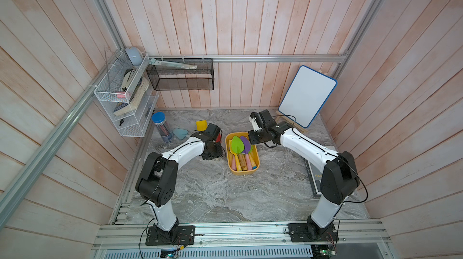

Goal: Put the shovel into the storage box
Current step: Pick up the shovel from the center of the board, then place the shovel in the storage box.

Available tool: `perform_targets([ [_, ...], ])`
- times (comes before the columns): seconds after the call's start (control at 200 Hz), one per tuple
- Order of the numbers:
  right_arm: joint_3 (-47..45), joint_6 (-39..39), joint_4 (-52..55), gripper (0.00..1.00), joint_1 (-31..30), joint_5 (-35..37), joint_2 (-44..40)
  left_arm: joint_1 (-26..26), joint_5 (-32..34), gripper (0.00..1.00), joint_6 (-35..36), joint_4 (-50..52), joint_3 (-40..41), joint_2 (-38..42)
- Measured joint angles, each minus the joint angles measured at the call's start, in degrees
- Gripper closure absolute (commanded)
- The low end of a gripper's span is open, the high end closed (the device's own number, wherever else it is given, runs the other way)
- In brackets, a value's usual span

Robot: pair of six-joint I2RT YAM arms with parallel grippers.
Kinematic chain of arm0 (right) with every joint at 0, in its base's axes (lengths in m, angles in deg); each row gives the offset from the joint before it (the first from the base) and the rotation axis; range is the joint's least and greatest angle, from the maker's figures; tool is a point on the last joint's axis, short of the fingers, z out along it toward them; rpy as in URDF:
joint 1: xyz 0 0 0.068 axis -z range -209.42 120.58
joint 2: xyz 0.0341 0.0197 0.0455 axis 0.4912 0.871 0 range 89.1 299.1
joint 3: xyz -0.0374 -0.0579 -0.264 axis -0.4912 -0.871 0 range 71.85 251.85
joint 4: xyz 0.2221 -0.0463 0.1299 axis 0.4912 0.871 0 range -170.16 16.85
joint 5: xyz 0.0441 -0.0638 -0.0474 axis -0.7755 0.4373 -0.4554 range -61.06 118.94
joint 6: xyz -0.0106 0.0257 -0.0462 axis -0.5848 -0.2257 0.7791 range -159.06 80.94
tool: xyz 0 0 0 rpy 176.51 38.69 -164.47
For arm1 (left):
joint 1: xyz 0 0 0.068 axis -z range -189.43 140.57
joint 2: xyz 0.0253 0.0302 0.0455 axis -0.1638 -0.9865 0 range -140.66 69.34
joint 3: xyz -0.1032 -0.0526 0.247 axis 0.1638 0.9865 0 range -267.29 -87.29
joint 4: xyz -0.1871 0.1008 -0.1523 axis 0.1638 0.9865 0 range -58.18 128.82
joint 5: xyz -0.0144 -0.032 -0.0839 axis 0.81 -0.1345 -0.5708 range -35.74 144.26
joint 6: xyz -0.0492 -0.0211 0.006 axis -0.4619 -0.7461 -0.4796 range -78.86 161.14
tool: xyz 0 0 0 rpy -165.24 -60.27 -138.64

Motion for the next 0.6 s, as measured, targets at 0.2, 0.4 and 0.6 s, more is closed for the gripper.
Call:
perform_targets([
  [0.2,-1.2,-2.1,-4.52,0.75,0.0,-5.79,-1.7,0.0,-1.33,0.87,-0.2,-0.63,0.24,5.42],
  [0.4,-5.11,-6.16,-13.07,0.73,0.04,-13.07,-3.74,0.13,-3.72,0.87,-0.92,-0.87,1.4,8.55],
  [0.6,-6.27,-10.23,-19.39,0.71,0.04,-17.79,-3.89,2.95,-7.69,0.87,-2.64,-1.42,1.66,12.09],
])
